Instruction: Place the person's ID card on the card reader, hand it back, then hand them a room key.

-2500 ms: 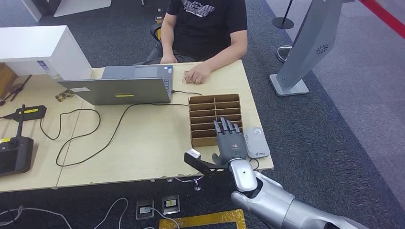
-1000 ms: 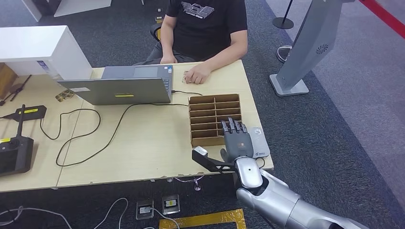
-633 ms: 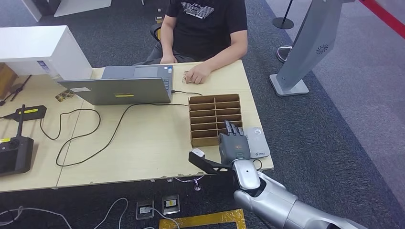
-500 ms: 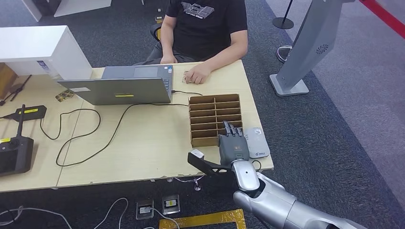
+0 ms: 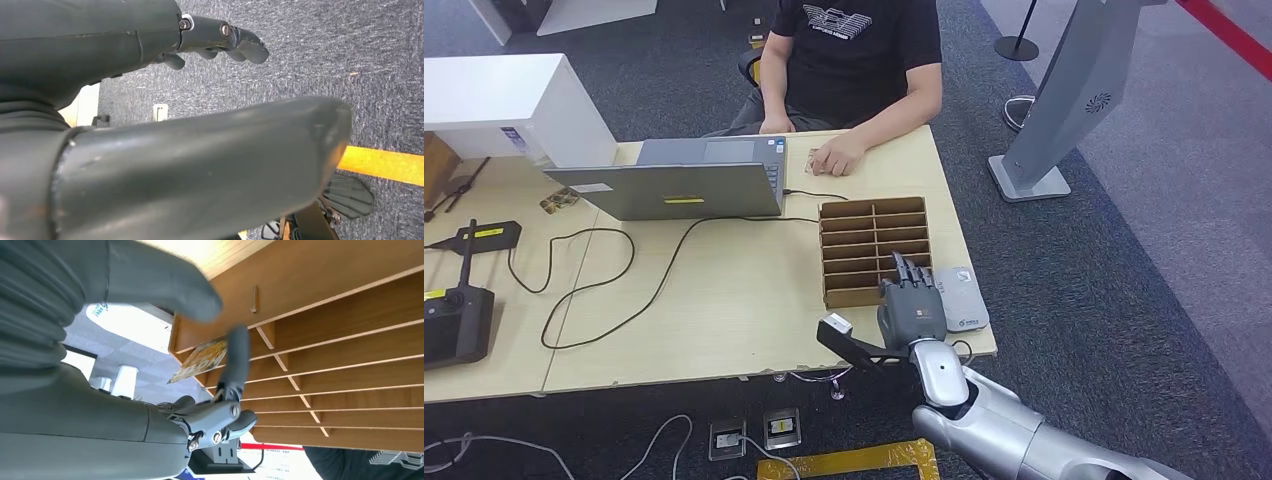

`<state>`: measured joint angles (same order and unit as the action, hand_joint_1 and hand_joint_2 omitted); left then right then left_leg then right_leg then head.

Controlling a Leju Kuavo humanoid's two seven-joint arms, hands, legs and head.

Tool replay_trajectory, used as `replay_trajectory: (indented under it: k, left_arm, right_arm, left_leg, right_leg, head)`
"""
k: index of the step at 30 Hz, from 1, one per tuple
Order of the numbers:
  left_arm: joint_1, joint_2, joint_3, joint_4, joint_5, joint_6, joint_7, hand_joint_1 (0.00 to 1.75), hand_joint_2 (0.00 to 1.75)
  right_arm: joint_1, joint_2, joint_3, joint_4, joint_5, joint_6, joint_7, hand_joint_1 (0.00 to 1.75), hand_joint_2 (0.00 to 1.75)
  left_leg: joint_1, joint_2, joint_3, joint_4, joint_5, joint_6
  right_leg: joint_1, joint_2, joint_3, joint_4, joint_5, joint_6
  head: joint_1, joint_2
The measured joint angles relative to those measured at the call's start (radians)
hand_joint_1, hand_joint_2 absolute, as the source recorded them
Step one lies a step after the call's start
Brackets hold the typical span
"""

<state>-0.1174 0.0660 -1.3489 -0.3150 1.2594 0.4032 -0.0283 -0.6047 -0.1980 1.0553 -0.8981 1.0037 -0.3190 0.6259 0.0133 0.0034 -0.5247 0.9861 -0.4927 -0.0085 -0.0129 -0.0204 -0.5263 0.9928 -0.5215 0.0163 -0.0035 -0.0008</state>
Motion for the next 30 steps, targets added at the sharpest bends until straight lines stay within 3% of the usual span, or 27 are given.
replay_trajectory:
  k: [12, 30]
  left_arm:
    - [0.000, 0.000, 0.000, 0.000, -0.012, 0.005, 0.001, 0.00, 0.00]
    - [0.000, 0.000, 0.000, 0.000, -0.027, 0.006, 0.002, 0.00, 0.00]
  right_arm:
    - [0.000, 0.000, 0.002, 0.018, 0.028, -0.051, -0.008, 0.00, 1.75]
    - [-0.019, -0.015, -0.002, 0.044, 0.016, 0.004, 0.013, 0.00, 1.75]
  left_leg:
    - [0.000, 0.000, 0.000, 0.000, 0.000, 0.000]
    - [0.000, 0.000, 0.000, 0.000, 0.000, 0.000]
  right_leg:
    - [0.000, 0.000, 0.000, 0.000, 0.000, 0.000]
    - [0.000, 0.000, 0.000, 0.000, 0.000, 0.000]
  head:
    - [0.000, 0.000]
    - [0.000, 0.000]
